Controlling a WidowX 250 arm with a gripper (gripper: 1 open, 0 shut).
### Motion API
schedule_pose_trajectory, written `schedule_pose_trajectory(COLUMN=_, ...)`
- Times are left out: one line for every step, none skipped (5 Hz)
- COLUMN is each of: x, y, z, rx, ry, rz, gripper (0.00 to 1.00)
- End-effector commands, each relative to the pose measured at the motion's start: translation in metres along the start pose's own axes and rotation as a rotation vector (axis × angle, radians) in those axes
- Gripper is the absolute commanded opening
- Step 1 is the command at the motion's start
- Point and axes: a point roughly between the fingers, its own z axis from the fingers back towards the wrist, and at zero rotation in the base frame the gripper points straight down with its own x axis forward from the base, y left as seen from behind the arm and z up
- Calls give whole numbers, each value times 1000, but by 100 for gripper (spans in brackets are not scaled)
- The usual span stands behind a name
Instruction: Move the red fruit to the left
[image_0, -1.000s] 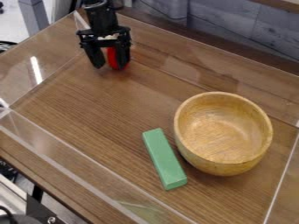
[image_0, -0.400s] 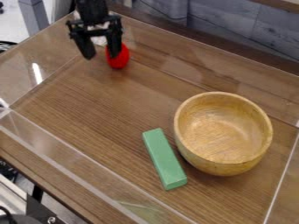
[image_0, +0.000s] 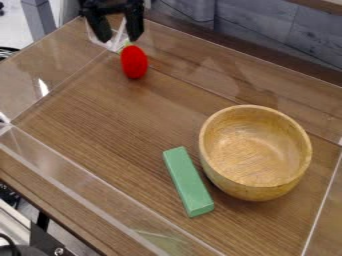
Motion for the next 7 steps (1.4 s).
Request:
schedule_pose_trajectory(x=7, y=-9, z=39, rx=26, ry=-94, rz=-17, gripper=100)
schedule_pose_trajectory(x=16, y=2, z=29, rx=41, ry=-84, rz=-7, gripper=0)
schedule_pose_trajectory(x=24, y=17, z=18, rx=55, ry=-71, rz=18, gripper=0)
schedule_pose_trajectory(x=30, y=30, z=6, rx=66, ry=-50, rz=44, gripper=0)
schedule_pose_trajectory(x=32, y=39, z=-6, rx=83, ry=-33, rz=59, gripper=0)
schedule_pose_trajectory(x=30, y=42, z=-8, rx=97, ry=-22, rz=68, gripper=100)
schedule_pose_trajectory(x=29, y=45, z=-8, rx=110, ry=-12, rz=76, gripper=100)
